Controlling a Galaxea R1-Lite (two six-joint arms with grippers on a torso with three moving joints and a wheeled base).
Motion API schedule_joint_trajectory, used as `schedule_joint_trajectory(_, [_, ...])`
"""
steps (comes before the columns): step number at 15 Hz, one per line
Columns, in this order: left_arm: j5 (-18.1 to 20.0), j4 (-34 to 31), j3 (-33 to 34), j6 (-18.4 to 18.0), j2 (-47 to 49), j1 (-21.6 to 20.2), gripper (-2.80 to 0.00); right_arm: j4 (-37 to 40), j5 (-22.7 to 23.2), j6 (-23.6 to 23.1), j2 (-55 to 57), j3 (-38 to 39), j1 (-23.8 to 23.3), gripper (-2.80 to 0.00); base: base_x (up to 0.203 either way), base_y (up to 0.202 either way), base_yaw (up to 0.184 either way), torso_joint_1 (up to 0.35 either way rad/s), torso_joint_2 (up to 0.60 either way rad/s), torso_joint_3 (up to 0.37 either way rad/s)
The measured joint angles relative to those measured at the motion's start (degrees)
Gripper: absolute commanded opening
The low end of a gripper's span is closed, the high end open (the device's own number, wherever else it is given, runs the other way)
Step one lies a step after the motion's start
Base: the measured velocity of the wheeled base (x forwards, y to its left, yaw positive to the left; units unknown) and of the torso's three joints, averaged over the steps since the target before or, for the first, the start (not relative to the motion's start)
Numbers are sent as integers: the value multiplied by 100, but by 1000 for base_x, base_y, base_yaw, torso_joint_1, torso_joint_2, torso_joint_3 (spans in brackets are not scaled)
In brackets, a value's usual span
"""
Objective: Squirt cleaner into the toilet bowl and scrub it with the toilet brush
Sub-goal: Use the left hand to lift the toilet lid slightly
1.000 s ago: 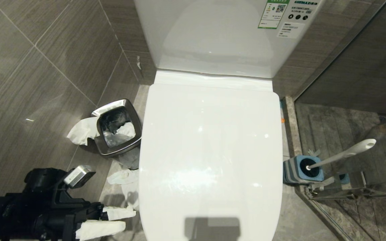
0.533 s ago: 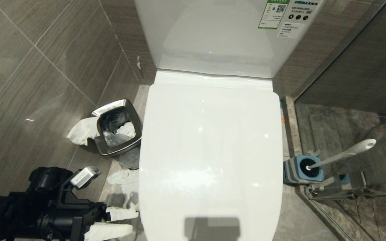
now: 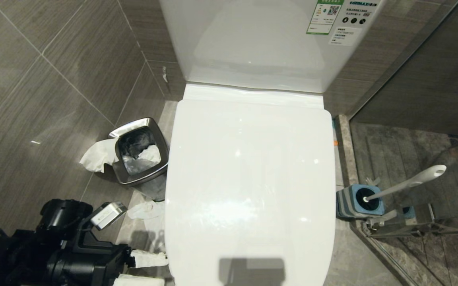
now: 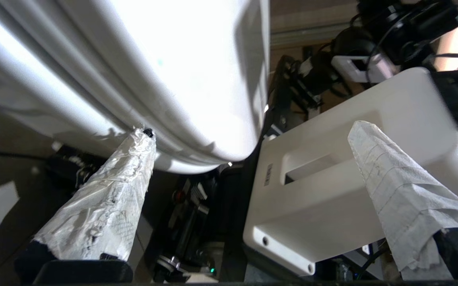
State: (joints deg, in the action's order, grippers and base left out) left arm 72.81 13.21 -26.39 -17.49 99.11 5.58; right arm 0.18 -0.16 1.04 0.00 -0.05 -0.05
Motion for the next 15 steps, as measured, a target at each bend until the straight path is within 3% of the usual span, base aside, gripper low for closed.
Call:
schedule_joint_trajectory(7, [-185, 592, -15, 9, 296, -35, 0, -2, -2, 0, 0, 0, -2, -280, 0, 0, 0, 0, 0, 0])
schedule_joint_trajectory(15, [-368, 814, 138, -215, 243, 304, 0, 0, 0, 0, 0, -2, 0, -280, 0, 0, 0, 0, 0, 0])
